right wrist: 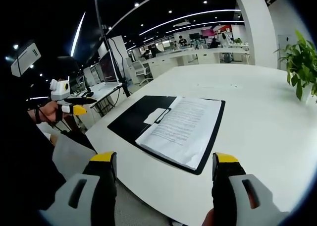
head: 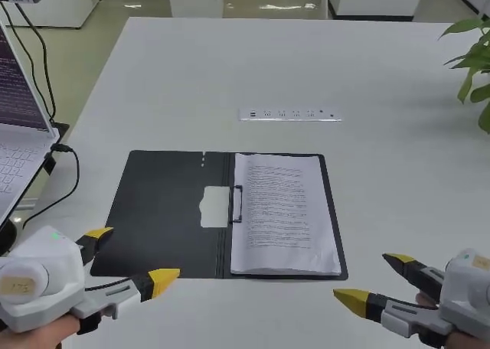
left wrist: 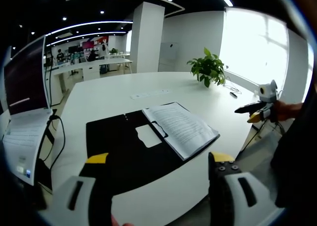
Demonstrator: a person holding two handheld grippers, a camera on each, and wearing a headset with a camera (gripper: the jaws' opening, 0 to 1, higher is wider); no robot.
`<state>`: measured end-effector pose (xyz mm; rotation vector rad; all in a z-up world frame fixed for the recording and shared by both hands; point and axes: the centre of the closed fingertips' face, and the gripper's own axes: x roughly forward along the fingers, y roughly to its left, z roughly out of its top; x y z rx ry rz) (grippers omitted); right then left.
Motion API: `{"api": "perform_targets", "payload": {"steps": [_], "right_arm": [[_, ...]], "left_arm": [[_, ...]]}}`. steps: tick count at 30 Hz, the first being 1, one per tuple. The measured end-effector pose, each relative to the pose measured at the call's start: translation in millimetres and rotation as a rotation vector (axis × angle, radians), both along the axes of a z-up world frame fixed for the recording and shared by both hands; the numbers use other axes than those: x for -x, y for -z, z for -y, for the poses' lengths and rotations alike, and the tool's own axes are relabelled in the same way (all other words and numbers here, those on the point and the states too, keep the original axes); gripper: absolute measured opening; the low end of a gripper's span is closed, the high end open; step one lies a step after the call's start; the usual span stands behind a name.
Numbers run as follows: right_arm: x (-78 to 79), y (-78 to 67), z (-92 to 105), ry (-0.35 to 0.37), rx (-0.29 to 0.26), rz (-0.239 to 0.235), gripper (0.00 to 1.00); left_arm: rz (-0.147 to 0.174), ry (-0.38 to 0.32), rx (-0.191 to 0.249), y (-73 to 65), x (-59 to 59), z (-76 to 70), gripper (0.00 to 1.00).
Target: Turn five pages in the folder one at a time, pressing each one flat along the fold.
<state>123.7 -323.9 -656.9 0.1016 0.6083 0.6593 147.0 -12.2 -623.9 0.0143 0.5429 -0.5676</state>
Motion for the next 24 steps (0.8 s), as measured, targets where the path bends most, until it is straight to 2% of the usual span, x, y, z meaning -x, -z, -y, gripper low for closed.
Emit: {"api": "perform_targets", "payload": {"steps": [11,24], "right_arm": [[-0.5,-0.1,1.1,0.001,0.001,0.003,0.79],[1.5,0.9,4.3,0.006,0.003,0.002,0.79]], "left_arm": [[0.011,-0.001,-0.001,-2.8,-4.1,-1.4,0.80],[0.005,0.008,0.000,-0.9,-4.7,1.9,0.80]]}}
